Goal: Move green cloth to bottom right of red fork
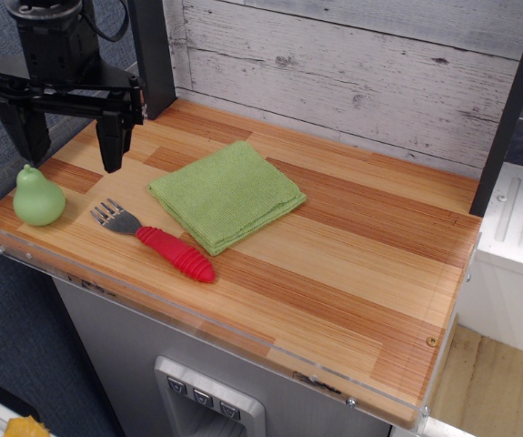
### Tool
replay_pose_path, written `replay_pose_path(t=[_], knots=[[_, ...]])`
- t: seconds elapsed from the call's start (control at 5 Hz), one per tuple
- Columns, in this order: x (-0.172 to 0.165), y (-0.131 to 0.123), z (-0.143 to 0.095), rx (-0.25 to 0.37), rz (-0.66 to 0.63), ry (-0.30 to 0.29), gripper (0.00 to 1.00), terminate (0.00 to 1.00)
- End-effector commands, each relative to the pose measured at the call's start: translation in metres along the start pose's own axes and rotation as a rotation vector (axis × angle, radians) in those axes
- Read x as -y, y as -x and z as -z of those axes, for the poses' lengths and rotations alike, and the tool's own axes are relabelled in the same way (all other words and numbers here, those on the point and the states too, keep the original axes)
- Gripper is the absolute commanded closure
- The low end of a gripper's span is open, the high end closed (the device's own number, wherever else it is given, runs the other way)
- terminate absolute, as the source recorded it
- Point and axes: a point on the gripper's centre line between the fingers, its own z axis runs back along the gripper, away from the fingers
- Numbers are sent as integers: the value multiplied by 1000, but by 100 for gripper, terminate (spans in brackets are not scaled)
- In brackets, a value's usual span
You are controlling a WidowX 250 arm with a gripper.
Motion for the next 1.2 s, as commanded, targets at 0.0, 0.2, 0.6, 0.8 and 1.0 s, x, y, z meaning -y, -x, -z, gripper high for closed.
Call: replay_pose_path(t=[0.0, 0.2, 0.6, 0.8, 1.0], knots=[[0, 0, 0, 0, 0, 0, 0, 0], [21, -16, 7, 24, 104, -17, 0, 0], [70, -64, 49, 121, 431, -38, 100, 0], [91, -76, 56, 240, 620, 65, 100, 0], [97, -85, 61, 258, 675, 119, 100, 0]])
